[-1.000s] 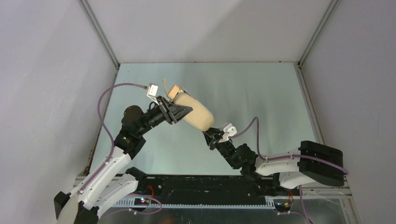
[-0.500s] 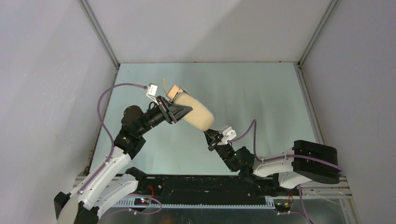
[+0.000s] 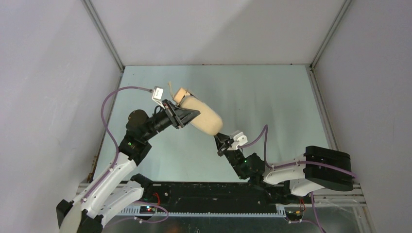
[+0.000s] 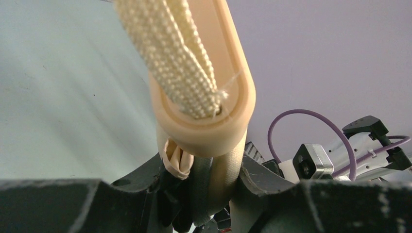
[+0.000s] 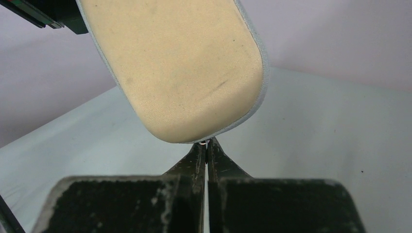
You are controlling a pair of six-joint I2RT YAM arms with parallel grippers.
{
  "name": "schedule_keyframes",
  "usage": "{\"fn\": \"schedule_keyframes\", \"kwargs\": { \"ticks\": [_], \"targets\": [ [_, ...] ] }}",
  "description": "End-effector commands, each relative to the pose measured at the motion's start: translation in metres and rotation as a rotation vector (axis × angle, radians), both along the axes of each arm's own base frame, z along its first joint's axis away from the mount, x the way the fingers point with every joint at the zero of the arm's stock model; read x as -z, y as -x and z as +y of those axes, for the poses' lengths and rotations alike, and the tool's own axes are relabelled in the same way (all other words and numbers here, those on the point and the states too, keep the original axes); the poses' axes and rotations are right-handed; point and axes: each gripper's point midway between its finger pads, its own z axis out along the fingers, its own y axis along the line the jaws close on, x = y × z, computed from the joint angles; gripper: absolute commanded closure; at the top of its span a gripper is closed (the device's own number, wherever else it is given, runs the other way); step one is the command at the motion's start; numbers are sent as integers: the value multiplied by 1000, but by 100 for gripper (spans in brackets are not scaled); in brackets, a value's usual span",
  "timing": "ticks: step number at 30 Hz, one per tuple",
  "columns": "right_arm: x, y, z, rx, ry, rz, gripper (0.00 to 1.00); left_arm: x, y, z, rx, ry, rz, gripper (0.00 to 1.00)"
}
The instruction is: Open the umbrella
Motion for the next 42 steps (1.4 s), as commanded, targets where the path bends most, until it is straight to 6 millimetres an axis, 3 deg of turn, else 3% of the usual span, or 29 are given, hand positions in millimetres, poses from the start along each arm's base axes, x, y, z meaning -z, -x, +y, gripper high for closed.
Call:
{"fn": "schedule_keyframes", "kwargs": {
  "ticks": [1, 42],
  "targets": [
    [-26, -8, -10, 73, -100, -16, 100, -30, 5, 3, 9, 48, -92, 100],
    [-31, -16, -21, 33, 4, -17, 100, -33, 7, 3, 21, 24, -113, 100]
  ]
}}
